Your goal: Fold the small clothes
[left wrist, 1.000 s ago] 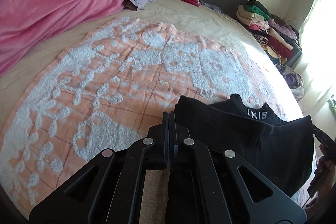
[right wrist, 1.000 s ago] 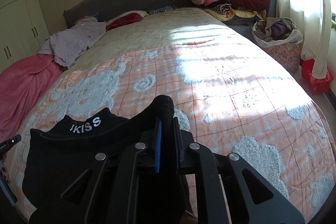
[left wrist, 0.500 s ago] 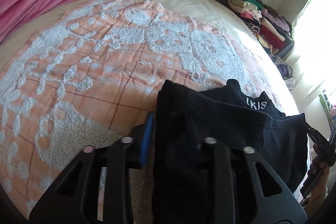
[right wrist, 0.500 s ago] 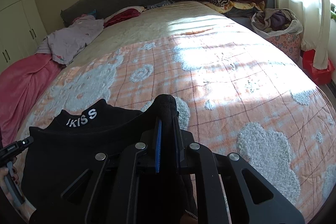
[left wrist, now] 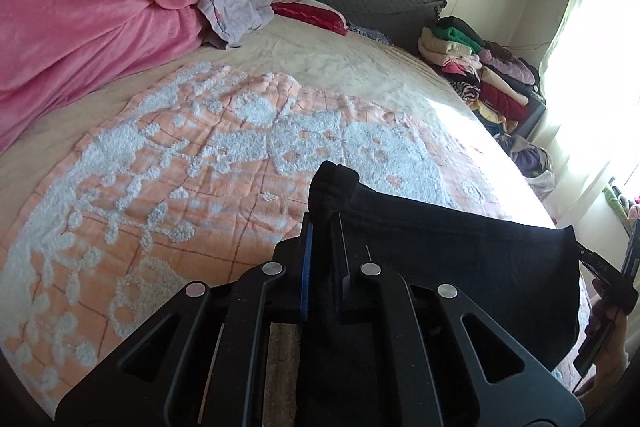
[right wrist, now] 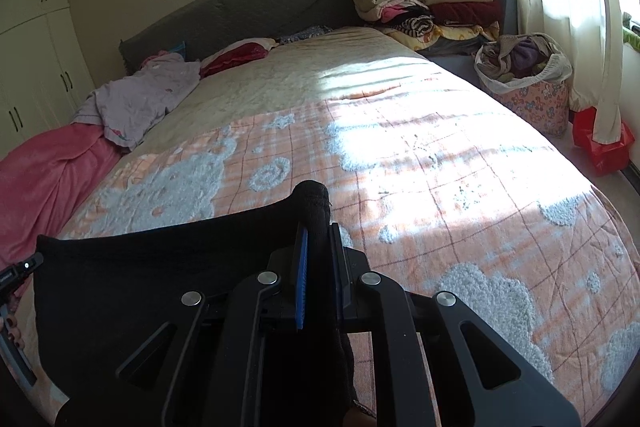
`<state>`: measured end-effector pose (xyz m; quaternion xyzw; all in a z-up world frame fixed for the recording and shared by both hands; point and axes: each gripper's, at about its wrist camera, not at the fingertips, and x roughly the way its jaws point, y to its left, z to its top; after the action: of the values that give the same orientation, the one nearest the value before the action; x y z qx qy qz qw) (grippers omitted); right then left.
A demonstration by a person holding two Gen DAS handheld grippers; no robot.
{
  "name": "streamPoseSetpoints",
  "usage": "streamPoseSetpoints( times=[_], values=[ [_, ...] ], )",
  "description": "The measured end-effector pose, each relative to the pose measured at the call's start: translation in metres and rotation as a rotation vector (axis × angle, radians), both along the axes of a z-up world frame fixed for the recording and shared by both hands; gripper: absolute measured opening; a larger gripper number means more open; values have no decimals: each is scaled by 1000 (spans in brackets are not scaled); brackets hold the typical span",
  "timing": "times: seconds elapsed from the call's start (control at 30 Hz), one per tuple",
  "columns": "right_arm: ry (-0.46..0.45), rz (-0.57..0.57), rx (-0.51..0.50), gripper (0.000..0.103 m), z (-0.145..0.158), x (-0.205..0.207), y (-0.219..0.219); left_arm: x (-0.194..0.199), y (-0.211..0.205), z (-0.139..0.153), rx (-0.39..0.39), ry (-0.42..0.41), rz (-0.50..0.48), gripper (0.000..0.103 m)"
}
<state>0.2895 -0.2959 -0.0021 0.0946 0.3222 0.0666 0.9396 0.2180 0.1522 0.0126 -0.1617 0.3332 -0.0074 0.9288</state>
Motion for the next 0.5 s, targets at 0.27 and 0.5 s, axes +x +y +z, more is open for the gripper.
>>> streamPoseSetpoints(
  times=[0.27, 0.5],
  values=[
    [130, -35, -80, 10, -44, 26, 13, 24, -5, -43, 94, 137, 24, 3],
    [202, -97, -106, 21, -62, 29, 8, 22, -10, -49, 140, 156, 21, 4]
  ],
)
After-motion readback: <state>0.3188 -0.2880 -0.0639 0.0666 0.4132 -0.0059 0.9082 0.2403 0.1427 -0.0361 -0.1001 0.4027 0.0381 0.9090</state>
